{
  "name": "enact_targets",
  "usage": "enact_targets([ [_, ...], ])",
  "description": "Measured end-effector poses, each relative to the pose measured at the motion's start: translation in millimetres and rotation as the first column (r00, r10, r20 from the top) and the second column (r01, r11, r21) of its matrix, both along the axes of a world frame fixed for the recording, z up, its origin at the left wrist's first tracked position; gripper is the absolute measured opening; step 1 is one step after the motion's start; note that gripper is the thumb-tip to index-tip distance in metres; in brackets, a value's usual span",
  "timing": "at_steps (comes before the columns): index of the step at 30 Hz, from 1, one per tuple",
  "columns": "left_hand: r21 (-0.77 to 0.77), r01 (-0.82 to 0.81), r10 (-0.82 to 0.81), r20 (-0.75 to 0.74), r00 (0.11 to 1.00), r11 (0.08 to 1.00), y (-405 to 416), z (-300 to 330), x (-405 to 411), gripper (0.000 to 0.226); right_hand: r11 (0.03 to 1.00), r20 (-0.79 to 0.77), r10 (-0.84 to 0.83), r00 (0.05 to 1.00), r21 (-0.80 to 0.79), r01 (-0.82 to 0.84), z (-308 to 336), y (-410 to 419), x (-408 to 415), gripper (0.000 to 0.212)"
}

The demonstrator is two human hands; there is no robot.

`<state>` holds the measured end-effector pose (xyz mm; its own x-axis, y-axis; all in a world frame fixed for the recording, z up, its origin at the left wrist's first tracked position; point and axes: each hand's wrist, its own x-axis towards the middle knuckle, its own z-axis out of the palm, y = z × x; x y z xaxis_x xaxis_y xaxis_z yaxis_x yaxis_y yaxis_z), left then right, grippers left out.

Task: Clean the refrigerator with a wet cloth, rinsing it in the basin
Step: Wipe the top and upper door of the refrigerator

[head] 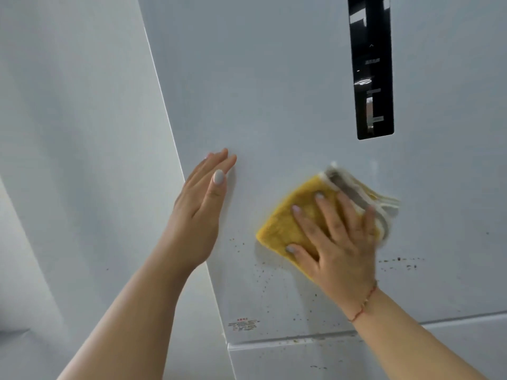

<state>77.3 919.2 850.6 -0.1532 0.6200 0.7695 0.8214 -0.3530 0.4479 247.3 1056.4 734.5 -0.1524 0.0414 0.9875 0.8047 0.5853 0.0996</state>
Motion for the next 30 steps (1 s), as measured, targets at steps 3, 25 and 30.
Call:
enact_targets([
  [3, -0.104, 0.063, -0.069, -0.058, 0.996, 0.993, -4.2, 2.4, -7.1, 0.066, 0.995, -0.067, -0.085, 0.994, -0.049, 0.082, 0.9, 3.5, 9.6, 0.062],
  [25, -0.118, -0.091, 0.047, -0.333, 0.942, 0.989, 1.8, -7.0, -8.6, 0.071, 0.99, 0.3, 0.056, 0.952, 0.104, -0.091, -36.8, -27.4, -61.4, 0.058],
  [30, -0.127, 0.034, -0.056, -0.171, 0.984, 0.991, -3.0, -3.1, -8.3, 0.063, 0.999, 0.102, 0.004, 0.995, 0.046, -0.009, -9.1, -11.5, -15.7, 0.057],
])
